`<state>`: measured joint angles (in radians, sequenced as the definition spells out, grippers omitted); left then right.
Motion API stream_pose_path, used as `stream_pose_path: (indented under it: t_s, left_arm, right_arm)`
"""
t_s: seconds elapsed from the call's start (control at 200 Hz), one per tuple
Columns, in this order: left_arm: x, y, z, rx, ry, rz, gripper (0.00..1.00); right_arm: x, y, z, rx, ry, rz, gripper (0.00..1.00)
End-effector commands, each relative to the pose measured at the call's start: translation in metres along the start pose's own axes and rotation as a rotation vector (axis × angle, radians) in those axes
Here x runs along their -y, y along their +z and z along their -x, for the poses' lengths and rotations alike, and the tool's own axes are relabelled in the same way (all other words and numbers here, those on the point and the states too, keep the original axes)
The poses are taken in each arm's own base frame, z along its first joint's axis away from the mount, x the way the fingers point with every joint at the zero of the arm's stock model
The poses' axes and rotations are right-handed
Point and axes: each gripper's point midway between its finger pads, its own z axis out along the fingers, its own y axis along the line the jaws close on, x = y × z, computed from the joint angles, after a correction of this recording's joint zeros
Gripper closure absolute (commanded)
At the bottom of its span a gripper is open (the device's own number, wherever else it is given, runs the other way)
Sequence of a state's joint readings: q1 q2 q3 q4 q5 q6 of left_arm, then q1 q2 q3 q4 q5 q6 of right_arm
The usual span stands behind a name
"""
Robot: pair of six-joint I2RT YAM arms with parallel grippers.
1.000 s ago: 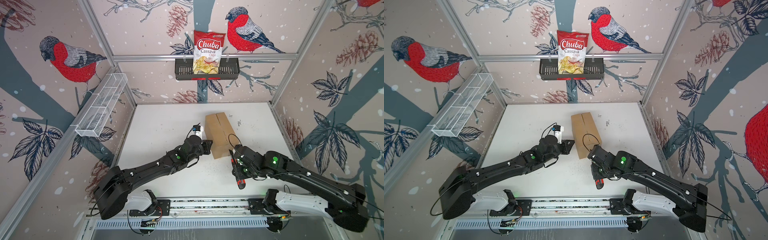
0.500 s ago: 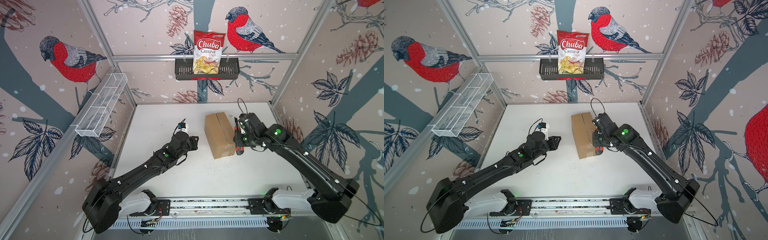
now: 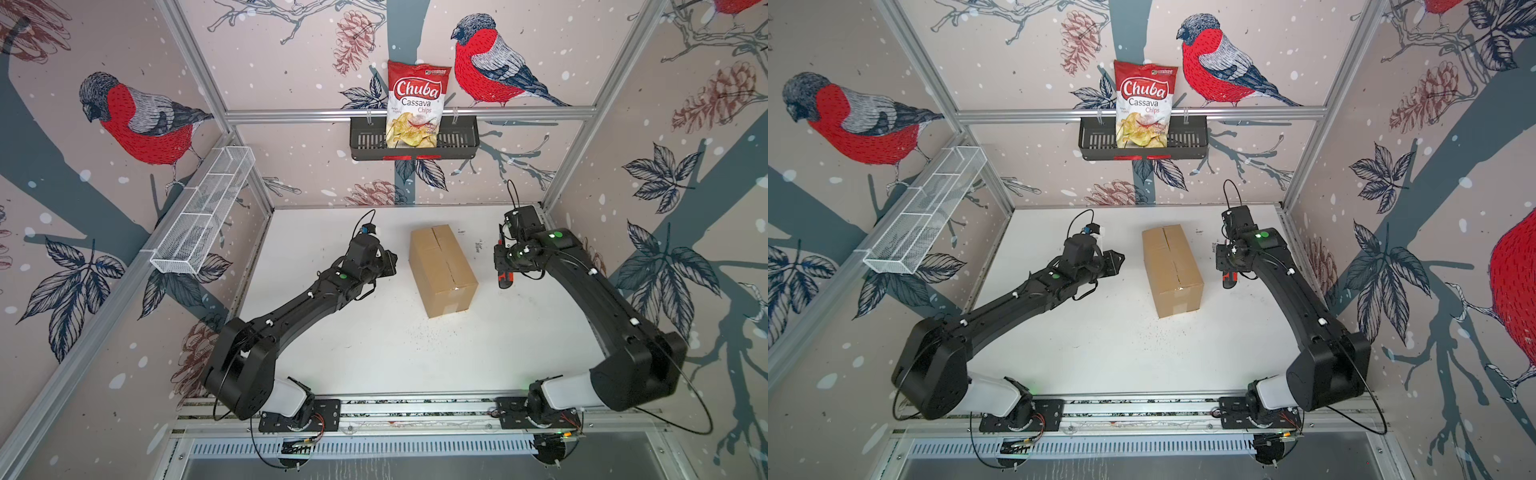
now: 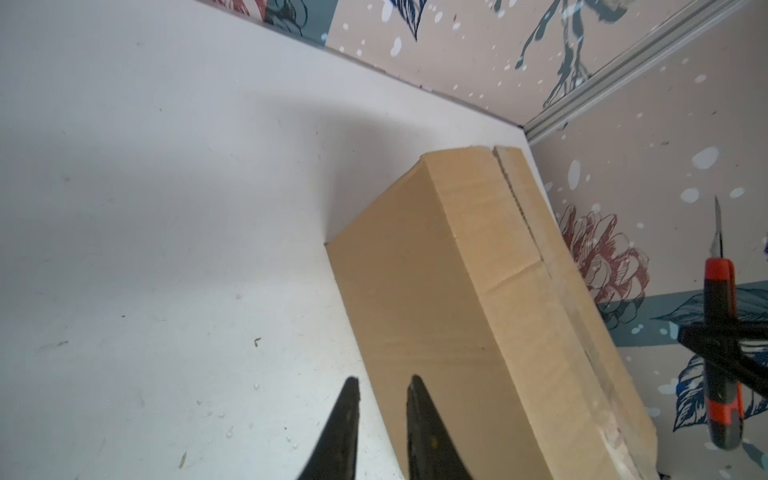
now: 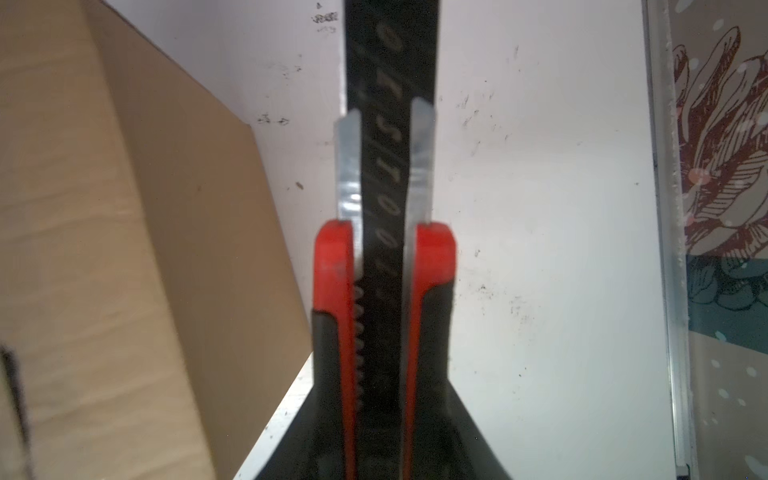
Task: Unpack the express box
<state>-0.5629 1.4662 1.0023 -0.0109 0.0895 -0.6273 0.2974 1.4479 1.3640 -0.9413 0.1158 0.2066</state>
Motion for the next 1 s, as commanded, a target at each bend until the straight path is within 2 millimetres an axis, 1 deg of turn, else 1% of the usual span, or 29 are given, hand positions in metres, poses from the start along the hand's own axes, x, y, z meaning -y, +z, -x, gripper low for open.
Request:
stream_pose_path:
  t_s: [0.0,0.11,0.245,0.39,0.555,0.705,0.841,0.956,0.996]
  left_arm:
    - [0.007,0.011,0.002,-0.028,0.033,-0.029,0.77]
    - [0.008,0.022,0.0,-0.051,0.031,-0.028,0.78]
    - [0.004,0.029,-0.003,-0.063,0.029,-0.02,0.78]
    - [-0.002,0.038,-0.012,-0.1,0.029,-0.003,0.78]
    - [-0.008,0.042,-0.019,-0.124,0.029,0.017,0.78]
    - [-0.01,0.041,-0.023,-0.139,0.027,0.026,0.78]
    - [-0.013,0.034,-0.026,-0.134,0.019,0.034,0.78]
    - [-0.019,0.024,-0.026,-0.12,0.013,0.054,0.78]
    - [-0.02,0.021,-0.026,-0.116,0.011,0.061,0.78]
  right_arm:
    - [-0.015,0.018,0.013,0.032,-0.065,0.077,0.89]
    - [-0.022,0.039,0.017,0.017,-0.081,0.116,0.89]
    - [-0.028,0.063,0.022,0.001,-0.098,0.154,0.89]
    - [-0.039,0.084,0.027,-0.021,-0.098,0.181,0.89]
    - [-0.065,0.097,0.033,-0.022,-0.124,0.226,0.9]
    - [-0.096,0.108,0.029,-0.048,-0.18,0.253,0.9]
    - [-0.123,0.116,0.024,-0.074,-0.2,0.284,0.9]
    - [-0.141,0.123,0.019,-0.095,-0.205,0.302,0.9]
    - [-0.144,0.125,0.019,-0.1,-0.198,0.305,0.9]
